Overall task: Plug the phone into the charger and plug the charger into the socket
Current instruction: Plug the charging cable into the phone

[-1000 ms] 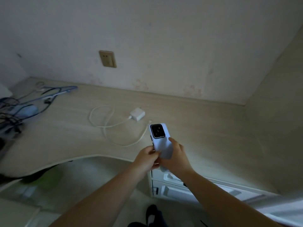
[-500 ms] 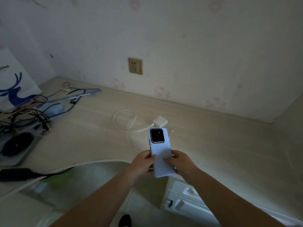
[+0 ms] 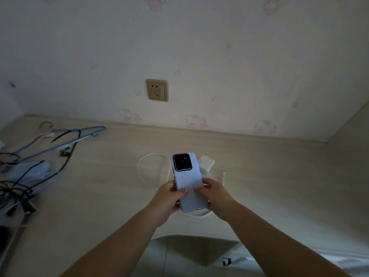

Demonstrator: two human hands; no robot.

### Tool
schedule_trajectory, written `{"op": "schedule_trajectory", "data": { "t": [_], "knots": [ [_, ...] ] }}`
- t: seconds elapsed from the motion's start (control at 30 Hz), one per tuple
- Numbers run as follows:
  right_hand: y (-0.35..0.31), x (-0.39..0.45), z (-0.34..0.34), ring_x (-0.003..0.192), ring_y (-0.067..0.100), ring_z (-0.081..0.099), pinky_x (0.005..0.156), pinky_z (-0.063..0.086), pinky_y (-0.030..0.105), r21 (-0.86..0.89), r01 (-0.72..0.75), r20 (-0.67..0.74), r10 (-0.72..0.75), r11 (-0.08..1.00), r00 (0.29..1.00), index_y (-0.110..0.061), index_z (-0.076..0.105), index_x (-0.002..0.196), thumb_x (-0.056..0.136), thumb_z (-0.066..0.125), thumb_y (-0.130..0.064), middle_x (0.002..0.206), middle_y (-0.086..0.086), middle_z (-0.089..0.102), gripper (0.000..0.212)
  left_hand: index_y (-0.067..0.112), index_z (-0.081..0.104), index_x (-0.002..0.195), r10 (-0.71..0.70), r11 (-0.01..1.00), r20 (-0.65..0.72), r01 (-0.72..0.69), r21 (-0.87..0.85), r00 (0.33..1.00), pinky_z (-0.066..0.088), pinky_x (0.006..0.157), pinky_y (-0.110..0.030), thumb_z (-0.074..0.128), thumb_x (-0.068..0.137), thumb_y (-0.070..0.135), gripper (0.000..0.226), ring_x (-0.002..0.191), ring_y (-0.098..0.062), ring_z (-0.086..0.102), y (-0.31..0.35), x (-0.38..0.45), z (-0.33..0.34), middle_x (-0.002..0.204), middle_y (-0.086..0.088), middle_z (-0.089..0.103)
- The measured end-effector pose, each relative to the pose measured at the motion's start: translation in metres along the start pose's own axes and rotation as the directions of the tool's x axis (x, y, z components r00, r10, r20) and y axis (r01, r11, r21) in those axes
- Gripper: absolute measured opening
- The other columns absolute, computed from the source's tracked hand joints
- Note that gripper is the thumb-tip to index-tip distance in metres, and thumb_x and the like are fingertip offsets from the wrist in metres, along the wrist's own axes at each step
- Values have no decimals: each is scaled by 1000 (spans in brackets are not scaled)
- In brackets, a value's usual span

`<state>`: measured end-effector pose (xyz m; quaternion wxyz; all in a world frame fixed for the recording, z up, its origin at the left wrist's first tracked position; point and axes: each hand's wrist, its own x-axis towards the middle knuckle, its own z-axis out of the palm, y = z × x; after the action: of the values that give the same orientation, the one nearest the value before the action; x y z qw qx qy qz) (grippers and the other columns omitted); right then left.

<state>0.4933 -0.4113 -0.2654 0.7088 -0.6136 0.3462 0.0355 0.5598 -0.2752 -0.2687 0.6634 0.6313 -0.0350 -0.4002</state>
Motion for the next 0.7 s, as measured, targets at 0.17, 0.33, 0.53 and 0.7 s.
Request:
{"op": "schedule_trajectory", "data": {
  "t": [0.17, 0.33, 0.53, 0.7],
  "knots": [
    [1, 17, -4, 88, 22, 64, 81, 53, 36, 82, -80, -66, 85, 993, 994, -10, 61, 111, 89, 57, -13, 99, 9, 67, 23, 15, 62, 103, -41, 999, 44, 41, -15, 998, 54, 70, -33, 56, 87, 8, 19, 93, -22, 67, 2, 24, -15, 102, -5, 70],
    [7, 55, -34, 87, 22, 62, 84, 50, 36, -202, -144, -359, 64, 969, 931, -8, 54, 124, 82, 66, -25, 98, 8, 65, 47, 17, 61, 101, -79, 997, 54, 80, -22, 995, 53, 80, -35, 58, 87, 10, 17, 98, -22, 66, 7, 52, -28, 106, -3, 69],
    [5, 81, -58, 111, 32, 60, 89, 46, 35, -563, -246, -486, -75, 789, 871, -8, 50, 128, 80, 66, -24, 120, 16, 65, 53, 14, 61, 104, -104, 995, 27, 104, 7, 994, 53, 81, -38, 59, 86, 9, 19, 99, -24, 65, 20, 84, -39, 106, -5, 68],
    [11, 99, -56, 106, 39, 57, 90, 47, 39, -623, -295, -517, -99, 724, 850, -12, 43, 132, 77, 60, -9, 126, 20, 49, 57, 14, 58, 109, -145, 989, -3, 145, 34, 989, 55, 75, -38, 61, 85, 13, 24, 99, -24, 65, 24, 103, -51, 111, -6, 67]
  ]
}}
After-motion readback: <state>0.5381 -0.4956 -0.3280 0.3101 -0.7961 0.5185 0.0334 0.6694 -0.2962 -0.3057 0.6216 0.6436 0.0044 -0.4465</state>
